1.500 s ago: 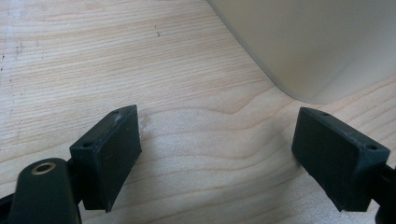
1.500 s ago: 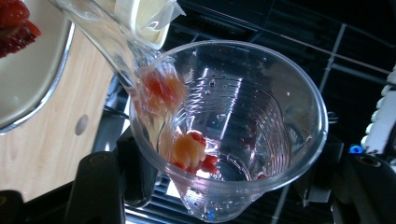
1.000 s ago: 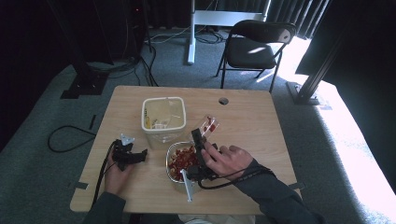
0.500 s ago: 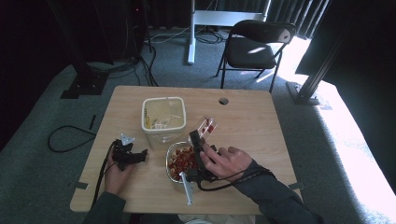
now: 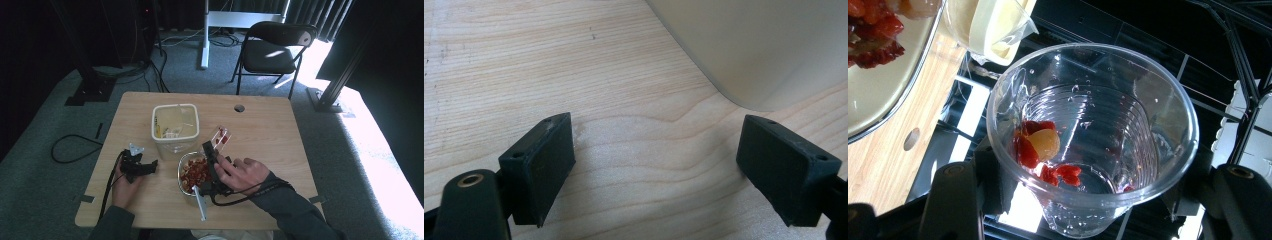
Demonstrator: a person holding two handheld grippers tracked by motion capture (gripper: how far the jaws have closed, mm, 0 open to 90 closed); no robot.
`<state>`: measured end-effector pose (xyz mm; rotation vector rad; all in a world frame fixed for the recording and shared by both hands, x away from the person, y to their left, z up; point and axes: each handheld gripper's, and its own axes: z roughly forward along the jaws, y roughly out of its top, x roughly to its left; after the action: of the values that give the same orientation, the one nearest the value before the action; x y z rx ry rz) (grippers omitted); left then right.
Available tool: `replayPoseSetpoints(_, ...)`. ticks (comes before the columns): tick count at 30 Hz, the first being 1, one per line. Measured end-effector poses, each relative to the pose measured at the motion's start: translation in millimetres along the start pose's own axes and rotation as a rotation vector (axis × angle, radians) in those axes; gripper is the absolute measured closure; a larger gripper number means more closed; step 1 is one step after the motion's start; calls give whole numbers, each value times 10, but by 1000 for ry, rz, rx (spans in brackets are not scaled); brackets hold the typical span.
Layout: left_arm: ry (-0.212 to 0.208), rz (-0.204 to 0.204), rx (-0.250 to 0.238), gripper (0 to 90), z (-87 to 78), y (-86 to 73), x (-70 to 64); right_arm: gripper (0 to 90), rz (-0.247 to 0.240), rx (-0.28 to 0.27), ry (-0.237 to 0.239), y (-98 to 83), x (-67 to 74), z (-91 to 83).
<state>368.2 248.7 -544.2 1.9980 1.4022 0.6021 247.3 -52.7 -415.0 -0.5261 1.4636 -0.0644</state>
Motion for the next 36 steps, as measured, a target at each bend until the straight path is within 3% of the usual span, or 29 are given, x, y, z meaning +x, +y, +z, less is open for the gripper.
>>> replayPoseSetpoints(11, 0, -1, 0, 162, 0, 0, -1, 360, -20, -3, -11, -1, 19, -8)
replayPoseSetpoints(14, -1, -1, -1, 162, 1, 0, -1, 359, 25, -19, 22, -11, 6, -6)
replayPoseSetpoints(17, 0, -2, -1, 162, 0, 1, -1, 359, 233, -92, 147, -85, -101, 18)
replayPoseSetpoints(19, 0, -2, 0, 162, 0, 1, -1, 359, 414, -127, 232, -182, -176, 68)
replayPoseSetpoints(22, 0, -2, -2, 162, 1, 0, -2, 359, 620, -152, 323, -314, -213, 163)
replayPoseSetpoints(27, -1, -2, -2, 162, 1, 0, -1, 355, 886, -177, 441, -517, -220, 320)
replayPoseSetpoints(29, -1, 0, 0, 162, 0, 0, 0, 355, 1029, -190, 498, -629, -238, 419)
replayPoseSetpoints(32, -1, 0, 1, 162, 0, 0, 0, 353, 1186, -203, 552, -770, -268, 555)
replayPoseSetpoints(36, -1, -3, -2, 162, 2, 0, -2, 351, 1410, -261, 631, -942, -308, 784)
